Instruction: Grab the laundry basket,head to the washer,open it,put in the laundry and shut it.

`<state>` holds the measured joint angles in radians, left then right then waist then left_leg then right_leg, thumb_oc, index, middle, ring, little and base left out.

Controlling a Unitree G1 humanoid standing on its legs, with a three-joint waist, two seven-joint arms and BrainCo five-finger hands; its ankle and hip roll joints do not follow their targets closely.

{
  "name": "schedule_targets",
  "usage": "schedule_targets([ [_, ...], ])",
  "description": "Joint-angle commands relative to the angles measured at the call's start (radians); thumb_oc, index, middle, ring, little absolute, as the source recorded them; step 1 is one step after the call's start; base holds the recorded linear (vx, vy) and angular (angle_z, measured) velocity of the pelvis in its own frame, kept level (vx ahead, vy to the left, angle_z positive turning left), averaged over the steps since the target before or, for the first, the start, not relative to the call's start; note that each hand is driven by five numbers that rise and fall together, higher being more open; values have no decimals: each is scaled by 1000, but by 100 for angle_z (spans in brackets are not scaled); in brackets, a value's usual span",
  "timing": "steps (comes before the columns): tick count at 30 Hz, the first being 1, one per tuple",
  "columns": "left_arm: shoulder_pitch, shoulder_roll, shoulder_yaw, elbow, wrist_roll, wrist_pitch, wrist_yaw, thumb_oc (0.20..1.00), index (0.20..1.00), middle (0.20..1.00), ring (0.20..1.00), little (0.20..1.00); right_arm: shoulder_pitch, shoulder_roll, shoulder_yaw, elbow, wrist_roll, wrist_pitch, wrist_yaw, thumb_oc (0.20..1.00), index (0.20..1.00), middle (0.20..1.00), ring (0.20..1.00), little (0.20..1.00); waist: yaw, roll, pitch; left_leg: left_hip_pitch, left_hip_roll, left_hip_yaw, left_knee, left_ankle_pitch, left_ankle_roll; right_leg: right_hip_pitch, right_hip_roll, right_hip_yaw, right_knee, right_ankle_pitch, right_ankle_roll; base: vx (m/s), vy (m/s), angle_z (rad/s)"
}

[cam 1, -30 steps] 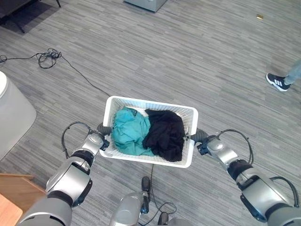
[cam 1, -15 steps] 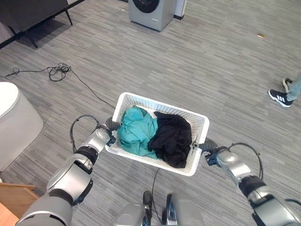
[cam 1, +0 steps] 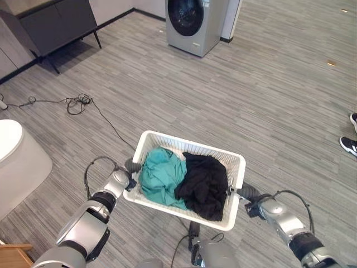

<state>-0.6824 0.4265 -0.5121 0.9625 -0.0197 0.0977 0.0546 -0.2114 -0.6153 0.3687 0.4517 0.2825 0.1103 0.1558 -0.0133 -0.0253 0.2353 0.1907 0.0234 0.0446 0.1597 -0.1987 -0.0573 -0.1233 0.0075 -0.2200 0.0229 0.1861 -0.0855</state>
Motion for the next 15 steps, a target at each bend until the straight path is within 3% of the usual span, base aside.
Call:
schedule_targets([
  [1,-78,28,-18,-11,40,-33,22,200,200,200,200,200,-26,-41,-75,-72,43,-86,-5,200,200,200,200,200,-9,-6,-31,-48,47,-9,-20,208,4,-26,-54,-16,27,-39,207,142,-204,39],
  [4,-92,30,-27,-29,42,-30,26,200,200,200,200,200,-7,-52,-101,-98,39,-91,-14,200,200,200,200,200,-16,-4,-21,-48,68,13,-14,212,-1,-40,-54,-46,96,-84,197,64,-98,9],
  [8,-99,23,-32,-14,34,-30,25,200,200,200,200,200,9,-57,-129,-119,33,-93,-22,200,200,200,200,200,-28,1,-15,-34,86,39,11,180,6,-79,-58,-56,224,-153,182,108,-90,19],
  [9,-83,23,-24,-13,25,-27,27,200,200,200,200,200,37,-61,-153,-139,37,-91,-30,200,200,200,200,200,-36,-9,-9,-87,114,55,192,259,-13,-53,-48,-56,228,-194,148,192,-353,-5],
  [10,-76,24,-28,-24,20,-20,24,200,200,200,200,200,47,-72,-160,-153,44,-88,-34,200,200,200,200,200,-15,-30,14,-205,139,41,473,386,-35,-2,-19,-52,216,-219,98,160,-451,-19],
  [11,-85,29,-37,-32,22,-15,20,200,200,200,200,200,51,-78,-166,-160,52,-86,-37,200,200,200,200,200,-2,-50,33,-284,147,36,578,424,-35,24,-16,-53,200,-218,79,82,-506,-3],
  [12,-100,33,-49,-74,17,-10,14,200,200,200,200,200,58,-96,-180,-175,57,-86,-45,200,200,200,200,200,24,-67,75,-400,162,65,750,407,-31,67,-7,-60,203,-242,49,86,-353,-33],
  [13,-111,34,-51,-79,7,-7,19,200,200,200,200,200,58,-100,-189,-181,53,-83,-53,200,200,200,200,200,33,-68,85,-466,167,96,744,383,-33,85,-4,-73,208,-260,47,232,-225,-24],
  [15,-152,19,-72,-51,16,-5,18,200,200,200,200,200,81,-78,-197,-195,48,-81,-59,200,200,200,200,200,62,-59,86,-556,124,147,498,369,-29,147,8,-65,177,-276,78,386,32,12],
])
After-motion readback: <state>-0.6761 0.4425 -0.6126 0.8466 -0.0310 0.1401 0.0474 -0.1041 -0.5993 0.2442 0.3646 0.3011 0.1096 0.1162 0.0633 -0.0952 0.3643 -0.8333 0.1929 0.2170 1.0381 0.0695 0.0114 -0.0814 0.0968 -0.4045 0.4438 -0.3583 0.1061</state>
